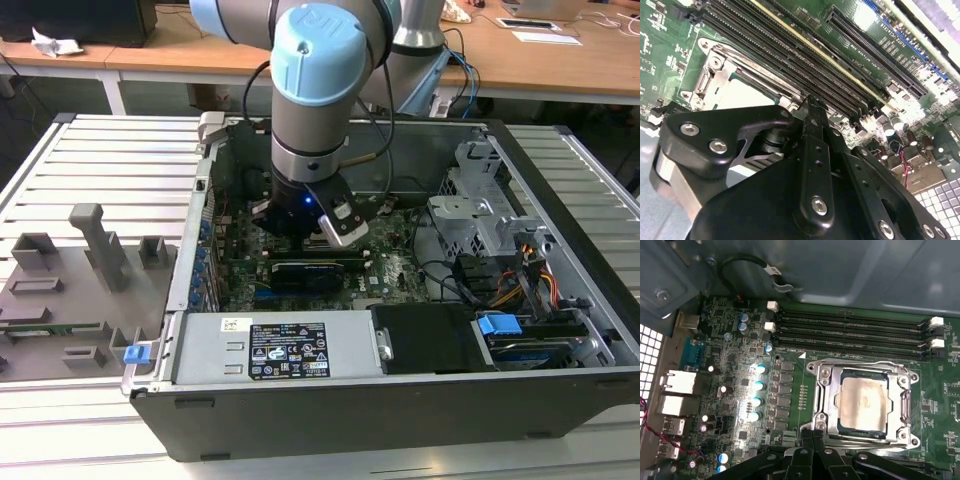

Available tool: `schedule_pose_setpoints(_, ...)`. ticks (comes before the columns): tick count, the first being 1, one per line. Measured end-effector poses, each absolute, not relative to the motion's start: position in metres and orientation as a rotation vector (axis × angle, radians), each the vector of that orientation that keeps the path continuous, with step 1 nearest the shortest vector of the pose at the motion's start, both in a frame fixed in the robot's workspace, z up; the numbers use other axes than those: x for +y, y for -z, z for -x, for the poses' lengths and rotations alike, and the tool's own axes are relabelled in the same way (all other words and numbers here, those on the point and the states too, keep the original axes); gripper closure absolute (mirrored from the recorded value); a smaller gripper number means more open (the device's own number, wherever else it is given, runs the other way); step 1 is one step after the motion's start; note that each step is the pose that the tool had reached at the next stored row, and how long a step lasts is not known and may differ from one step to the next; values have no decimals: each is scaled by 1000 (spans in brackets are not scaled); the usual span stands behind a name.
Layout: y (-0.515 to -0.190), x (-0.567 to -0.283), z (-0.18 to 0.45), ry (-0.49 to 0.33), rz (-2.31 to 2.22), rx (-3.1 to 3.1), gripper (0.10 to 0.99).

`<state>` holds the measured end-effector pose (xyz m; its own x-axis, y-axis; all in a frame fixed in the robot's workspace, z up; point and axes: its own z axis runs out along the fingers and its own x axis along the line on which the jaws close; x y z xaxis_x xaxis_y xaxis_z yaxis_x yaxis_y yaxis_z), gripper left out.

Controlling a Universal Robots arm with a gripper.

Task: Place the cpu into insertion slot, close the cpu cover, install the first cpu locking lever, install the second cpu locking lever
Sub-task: 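Install the second cpu locking lever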

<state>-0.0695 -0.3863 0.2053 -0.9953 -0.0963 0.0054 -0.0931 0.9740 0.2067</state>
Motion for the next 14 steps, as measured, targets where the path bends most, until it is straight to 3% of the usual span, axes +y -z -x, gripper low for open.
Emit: schedule_pose_setpoints(14,-197,-388,75,391,-149,-3101,980)
